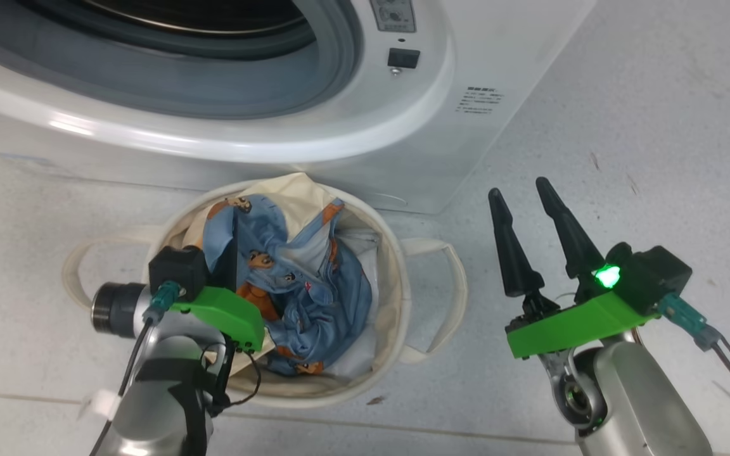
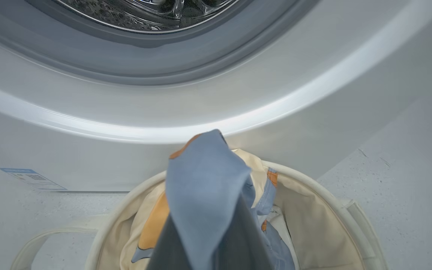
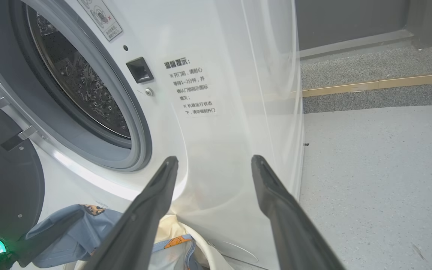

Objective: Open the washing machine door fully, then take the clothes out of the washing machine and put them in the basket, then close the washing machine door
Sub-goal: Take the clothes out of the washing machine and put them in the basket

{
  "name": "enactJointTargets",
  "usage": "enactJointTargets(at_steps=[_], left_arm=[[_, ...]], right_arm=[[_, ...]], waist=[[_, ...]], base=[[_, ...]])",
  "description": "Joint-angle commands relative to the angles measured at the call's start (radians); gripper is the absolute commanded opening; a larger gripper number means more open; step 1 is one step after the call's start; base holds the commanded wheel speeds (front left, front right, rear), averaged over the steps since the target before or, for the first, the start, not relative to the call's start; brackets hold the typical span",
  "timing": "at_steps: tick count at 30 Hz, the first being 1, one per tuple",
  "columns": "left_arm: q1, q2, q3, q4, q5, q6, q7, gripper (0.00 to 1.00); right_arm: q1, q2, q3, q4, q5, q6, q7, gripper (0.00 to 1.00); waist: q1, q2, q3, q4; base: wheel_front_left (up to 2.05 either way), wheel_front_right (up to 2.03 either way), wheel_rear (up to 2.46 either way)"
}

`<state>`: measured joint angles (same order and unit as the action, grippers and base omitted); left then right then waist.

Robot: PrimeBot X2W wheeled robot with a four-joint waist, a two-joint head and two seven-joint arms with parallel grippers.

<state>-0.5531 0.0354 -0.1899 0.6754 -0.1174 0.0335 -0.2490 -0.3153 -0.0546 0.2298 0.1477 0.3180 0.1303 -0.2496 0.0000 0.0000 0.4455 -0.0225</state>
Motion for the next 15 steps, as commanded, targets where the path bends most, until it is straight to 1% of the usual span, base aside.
enactJointTargets(at_steps=[1,8,15], left_arm=[[-0.027,0.015,0.017,0.017,0.004,-0.005,-0.012,0.00],[-0.085,0.015,0.004,0.185,0.016,-0.007,-0.013,0.00],[-0.133,0.018,0.003,0.301,0.022,-0.011,-0.013,0.00]], right_arm=[[-0.011,0.004,0.020,-0.036,-0.005,0.000,-0.012,1.00],[-0.030,0.004,0.024,-0.043,-0.001,0.000,-0.012,1.00],[-0.046,0.004,0.028,-0.048,0.005,0.000,-0.012,1.00]], waist=[[0.0000,0.0000,0.012,-0.008],[0.0000,0.0000,0.051,-0.030],[0.0000,0.0000,0.087,-0.057]], base=[[0.00,0.00,0.00],[0.00,0.00,0.00],[0.00,0.00,0.00]])
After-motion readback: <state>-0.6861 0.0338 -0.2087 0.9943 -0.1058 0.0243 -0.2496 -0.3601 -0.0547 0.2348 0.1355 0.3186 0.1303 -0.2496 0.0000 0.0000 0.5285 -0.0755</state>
